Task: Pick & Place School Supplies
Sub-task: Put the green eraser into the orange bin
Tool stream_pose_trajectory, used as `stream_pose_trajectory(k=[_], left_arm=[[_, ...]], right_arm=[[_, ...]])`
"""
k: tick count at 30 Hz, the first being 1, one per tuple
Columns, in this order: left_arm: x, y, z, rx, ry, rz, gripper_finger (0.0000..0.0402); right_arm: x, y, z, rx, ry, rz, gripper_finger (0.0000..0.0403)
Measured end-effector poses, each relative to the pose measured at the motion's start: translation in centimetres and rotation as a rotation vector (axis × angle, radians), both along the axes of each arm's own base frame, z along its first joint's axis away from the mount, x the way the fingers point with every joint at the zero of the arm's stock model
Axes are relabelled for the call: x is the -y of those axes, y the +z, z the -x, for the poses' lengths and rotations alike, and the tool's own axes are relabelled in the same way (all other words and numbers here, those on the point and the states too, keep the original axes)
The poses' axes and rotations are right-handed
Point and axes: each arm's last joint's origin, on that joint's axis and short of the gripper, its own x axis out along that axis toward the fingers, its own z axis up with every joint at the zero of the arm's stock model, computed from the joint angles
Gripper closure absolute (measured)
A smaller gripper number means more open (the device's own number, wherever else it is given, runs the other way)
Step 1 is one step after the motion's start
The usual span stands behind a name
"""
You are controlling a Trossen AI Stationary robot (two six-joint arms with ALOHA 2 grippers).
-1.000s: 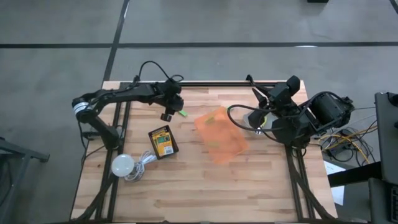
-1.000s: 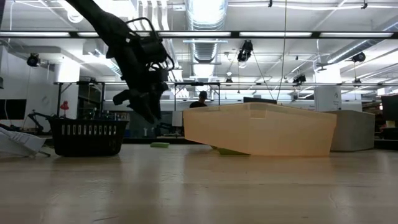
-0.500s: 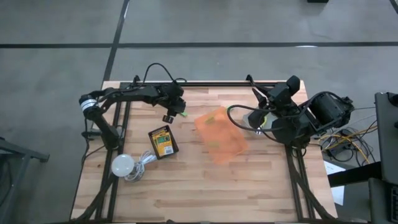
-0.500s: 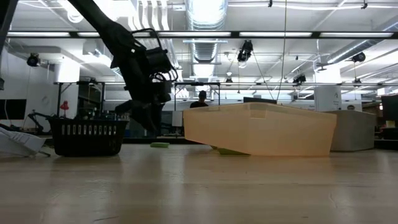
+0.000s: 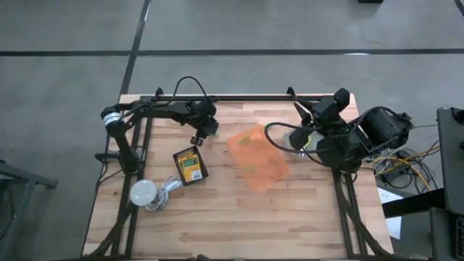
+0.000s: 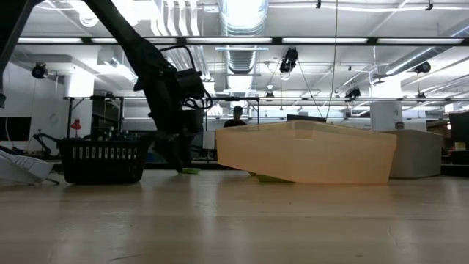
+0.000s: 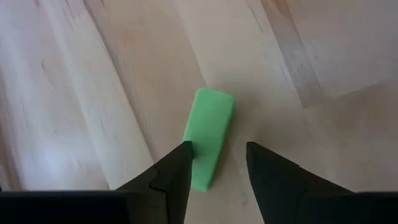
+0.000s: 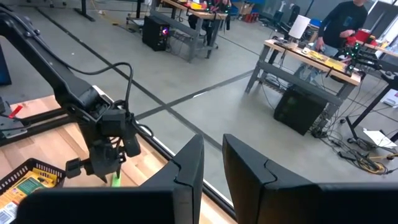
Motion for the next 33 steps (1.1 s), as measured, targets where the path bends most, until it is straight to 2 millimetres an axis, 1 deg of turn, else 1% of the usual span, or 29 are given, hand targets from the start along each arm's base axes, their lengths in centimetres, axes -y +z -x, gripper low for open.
stream_pose_trajectory(k=[10, 20, 33], left_arm=[[-0.36, 0.25, -0.62, 0.058, -0.001, -0.033, 0.0243], [-0.26, 0.09, -0.51, 0.055, -0.014, -0.022, 0.0243], [-0.21, -0.04, -0.26, 0.041, 0.038, 0.017, 0.0243]], right_arm=[[0.00, 0.00, 0.00, 0.000, 0.000, 0.000, 0.0346], [0.01, 0.00, 0.00, -0.009, 0.002, 0.007, 0.0346], [0.01, 0.00, 0.00, -0.008, 0.002, 0.006, 0.0346]])
